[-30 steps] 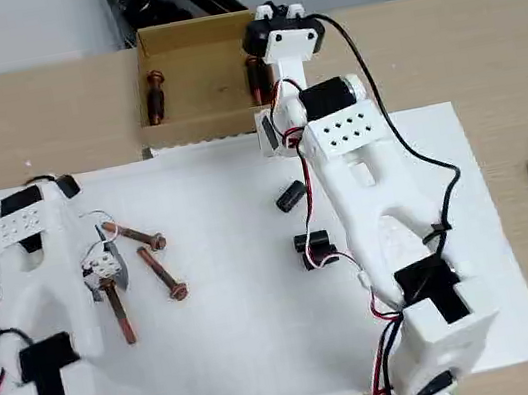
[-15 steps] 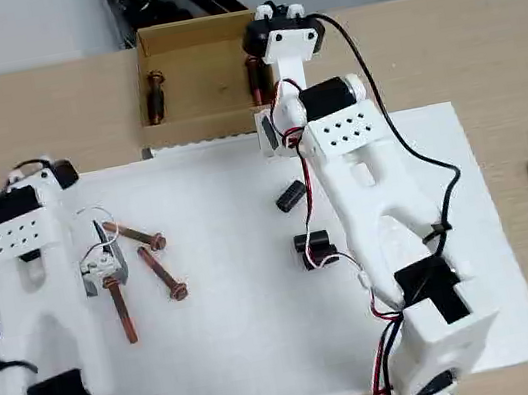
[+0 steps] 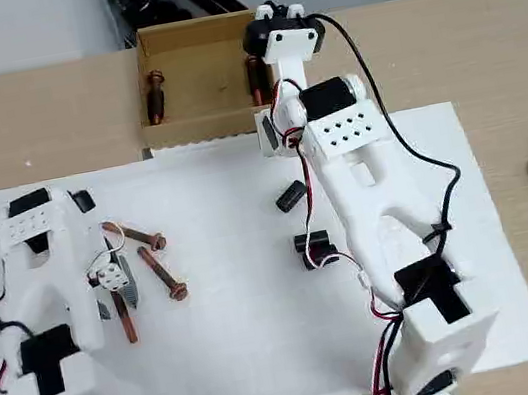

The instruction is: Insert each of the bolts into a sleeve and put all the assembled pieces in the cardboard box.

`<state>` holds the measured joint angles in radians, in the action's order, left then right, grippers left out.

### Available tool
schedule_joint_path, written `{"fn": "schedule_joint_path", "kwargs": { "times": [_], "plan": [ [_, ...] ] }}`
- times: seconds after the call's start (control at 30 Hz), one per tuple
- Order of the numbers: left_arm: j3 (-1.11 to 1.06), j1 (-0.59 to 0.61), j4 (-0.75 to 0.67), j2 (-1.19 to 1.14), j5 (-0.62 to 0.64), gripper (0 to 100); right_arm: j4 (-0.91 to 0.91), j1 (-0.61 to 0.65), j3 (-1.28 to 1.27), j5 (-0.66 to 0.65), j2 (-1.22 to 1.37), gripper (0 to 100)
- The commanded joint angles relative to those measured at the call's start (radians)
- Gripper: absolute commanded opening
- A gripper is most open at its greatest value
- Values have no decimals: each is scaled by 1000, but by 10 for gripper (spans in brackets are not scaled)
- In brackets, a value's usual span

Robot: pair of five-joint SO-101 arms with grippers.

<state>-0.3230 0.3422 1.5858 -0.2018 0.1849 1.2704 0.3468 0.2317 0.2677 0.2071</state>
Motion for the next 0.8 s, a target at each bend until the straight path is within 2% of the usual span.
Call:
{"fn": "schedule_joint_path", "kwargs": {
  "times": [0.0, 0.23, 0.57, 0.77],
  "plan": [
    [24, 8, -55, 0, 0, 114, 4, -1, 64, 8, -58, 187],
    [-77, 8, -183, 0, -5, 9, 4, -1, 64, 8, -59, 187],
    [-107, 9, -213, 11, -5, 6, 4, -1, 64, 5, -58, 187],
    [-111, 5, -219, 235, -5, 8, 4, -1, 64, 5, -64, 187]
  ]
}}
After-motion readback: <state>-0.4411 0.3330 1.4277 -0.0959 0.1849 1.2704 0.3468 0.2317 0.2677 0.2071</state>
